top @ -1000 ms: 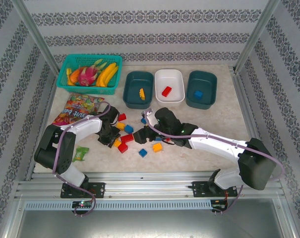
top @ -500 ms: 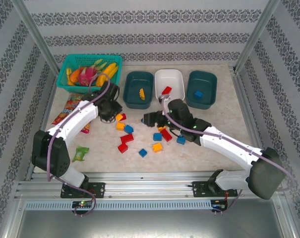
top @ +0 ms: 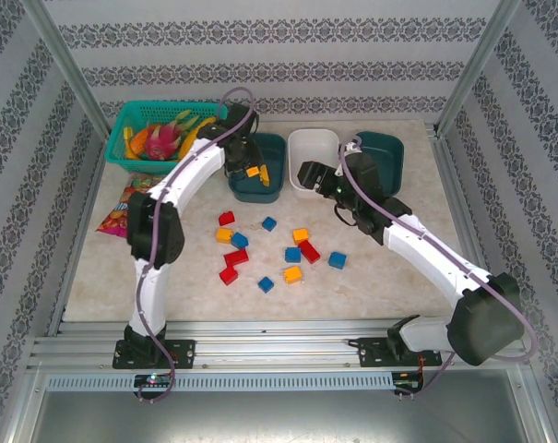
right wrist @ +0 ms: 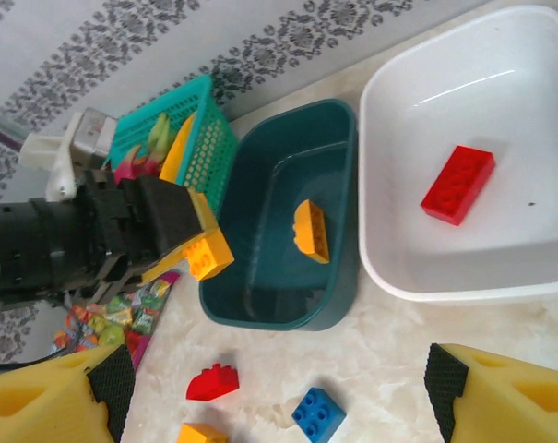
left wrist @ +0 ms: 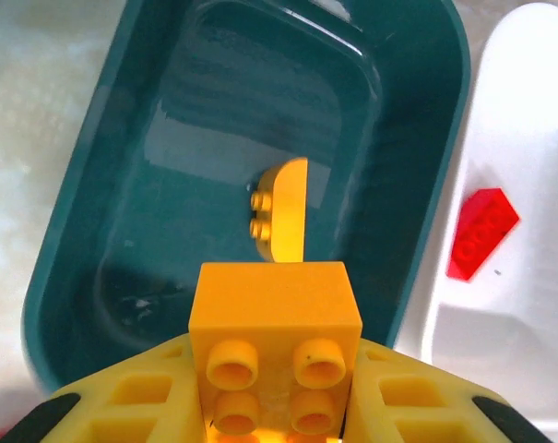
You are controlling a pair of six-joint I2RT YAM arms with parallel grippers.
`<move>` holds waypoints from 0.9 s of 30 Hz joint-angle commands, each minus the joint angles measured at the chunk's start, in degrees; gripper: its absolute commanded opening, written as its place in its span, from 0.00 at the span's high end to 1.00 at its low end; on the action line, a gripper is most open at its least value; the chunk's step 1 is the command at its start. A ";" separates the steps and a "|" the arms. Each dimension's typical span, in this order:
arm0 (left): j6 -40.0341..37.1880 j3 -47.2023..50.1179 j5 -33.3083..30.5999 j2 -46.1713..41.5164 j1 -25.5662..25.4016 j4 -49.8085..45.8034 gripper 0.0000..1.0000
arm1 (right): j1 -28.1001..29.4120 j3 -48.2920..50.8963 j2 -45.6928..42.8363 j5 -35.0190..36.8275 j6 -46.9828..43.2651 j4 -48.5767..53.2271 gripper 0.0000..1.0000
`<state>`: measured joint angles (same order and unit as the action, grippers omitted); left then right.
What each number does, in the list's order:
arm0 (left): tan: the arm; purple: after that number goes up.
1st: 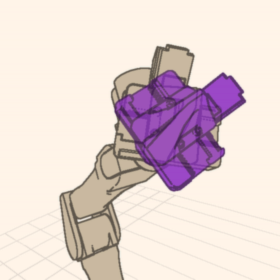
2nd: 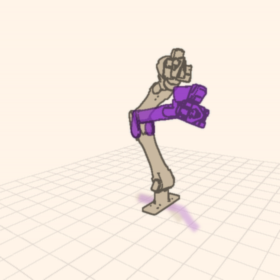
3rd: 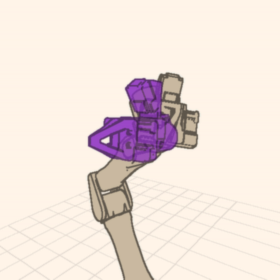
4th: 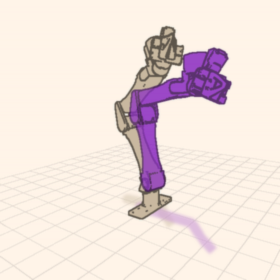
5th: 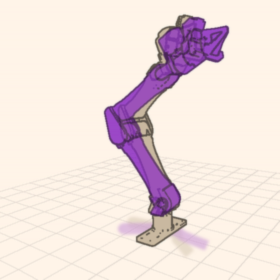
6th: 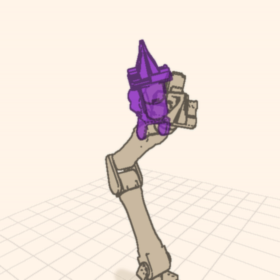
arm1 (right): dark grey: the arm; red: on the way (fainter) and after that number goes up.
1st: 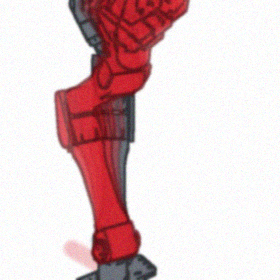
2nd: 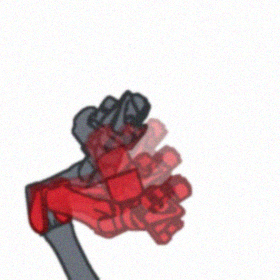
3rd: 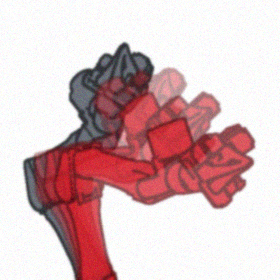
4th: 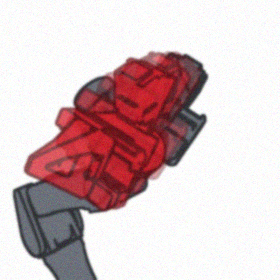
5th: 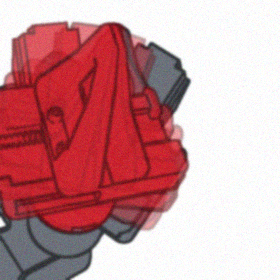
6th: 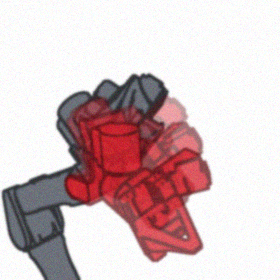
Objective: Sort the legos into containers by color
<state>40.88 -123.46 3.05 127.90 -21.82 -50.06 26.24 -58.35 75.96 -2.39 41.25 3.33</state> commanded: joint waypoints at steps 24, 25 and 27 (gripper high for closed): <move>-8.10 -13.23 -7.52 16.27 -0.41 -11.15 0.42 | -4.31 1.83 -2.45 -4.35 8.34 8.43 0.16; -8.10 -13.40 -7.53 15.51 -0.41 -10.98 0.39 | -4.43 1.61 -2.81 -3.12 8.69 11.05 0.16; -8.02 -13.92 -7.45 13.51 -0.41 -10.76 0.36 | -4.50 1.07 -3.87 -0.38 9.93 16.21 0.18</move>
<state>33.36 -135.02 -4.29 144.90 -22.02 -58.76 22.24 -56.84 74.43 -6.39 49.50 11.09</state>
